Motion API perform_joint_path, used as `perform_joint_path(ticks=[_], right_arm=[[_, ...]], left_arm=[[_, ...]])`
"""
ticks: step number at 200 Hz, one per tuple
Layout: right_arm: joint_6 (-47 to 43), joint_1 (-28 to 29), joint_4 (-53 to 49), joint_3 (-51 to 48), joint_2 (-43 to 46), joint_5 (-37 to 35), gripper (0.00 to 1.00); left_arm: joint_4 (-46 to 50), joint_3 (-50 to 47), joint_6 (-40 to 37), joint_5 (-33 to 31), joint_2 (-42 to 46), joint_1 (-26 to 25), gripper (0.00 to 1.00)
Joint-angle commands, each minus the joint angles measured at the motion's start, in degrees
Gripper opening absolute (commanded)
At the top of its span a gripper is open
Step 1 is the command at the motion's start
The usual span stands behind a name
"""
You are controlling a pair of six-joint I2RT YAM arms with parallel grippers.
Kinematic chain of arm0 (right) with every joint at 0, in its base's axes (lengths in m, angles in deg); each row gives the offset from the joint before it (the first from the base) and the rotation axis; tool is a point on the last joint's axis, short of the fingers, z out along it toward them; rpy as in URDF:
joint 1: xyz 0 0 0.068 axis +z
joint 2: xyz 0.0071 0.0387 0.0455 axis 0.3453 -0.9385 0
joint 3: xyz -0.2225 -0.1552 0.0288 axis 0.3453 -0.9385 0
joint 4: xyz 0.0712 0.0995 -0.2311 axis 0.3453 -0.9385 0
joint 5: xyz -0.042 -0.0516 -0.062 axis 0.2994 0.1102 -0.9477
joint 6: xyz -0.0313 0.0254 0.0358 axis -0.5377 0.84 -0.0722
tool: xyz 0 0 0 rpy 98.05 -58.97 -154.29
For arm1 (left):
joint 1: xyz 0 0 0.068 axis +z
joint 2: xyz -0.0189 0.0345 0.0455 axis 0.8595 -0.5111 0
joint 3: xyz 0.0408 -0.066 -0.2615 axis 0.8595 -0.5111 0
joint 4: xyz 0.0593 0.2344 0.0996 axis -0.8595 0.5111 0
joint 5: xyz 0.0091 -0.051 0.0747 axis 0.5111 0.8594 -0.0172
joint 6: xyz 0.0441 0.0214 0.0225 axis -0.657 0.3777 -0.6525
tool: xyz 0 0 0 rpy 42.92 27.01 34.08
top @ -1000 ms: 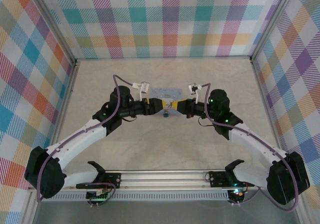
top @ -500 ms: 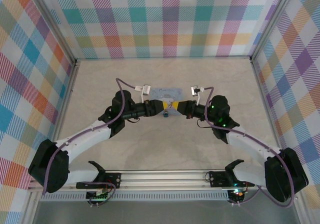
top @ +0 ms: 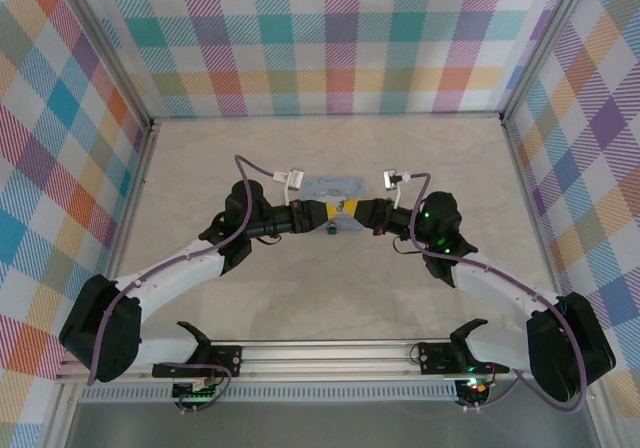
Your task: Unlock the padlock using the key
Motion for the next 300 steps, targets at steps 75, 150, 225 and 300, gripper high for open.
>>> perform_joint_path(ticks=[75,150,225,300], right_arm=[[1.2,0.3,4.3,-0.4,-1.0,2.0,0.0],[1.3,0.3,5.0,-0.5,-1.9,1.8,0.0],[-5.9,-0.4,-11.5,1.1,1.8,-1.1,0.3],[-18.9,-2.9,-38.0,8.4,7.4,-0.3,0.4]], left_arm=[[-4.0,1.4,-0.1,2.2,-0.3,-0.7,0.3],[-4.7,1.9,0.3,2.7,-0.3,-1.1,0.1],[15.3,7.5,-9.3,-1.6,2.0,-1.1,0.0],[52.2,21.9,-25.3,-1.6,-2.4,-1.1,0.0]])
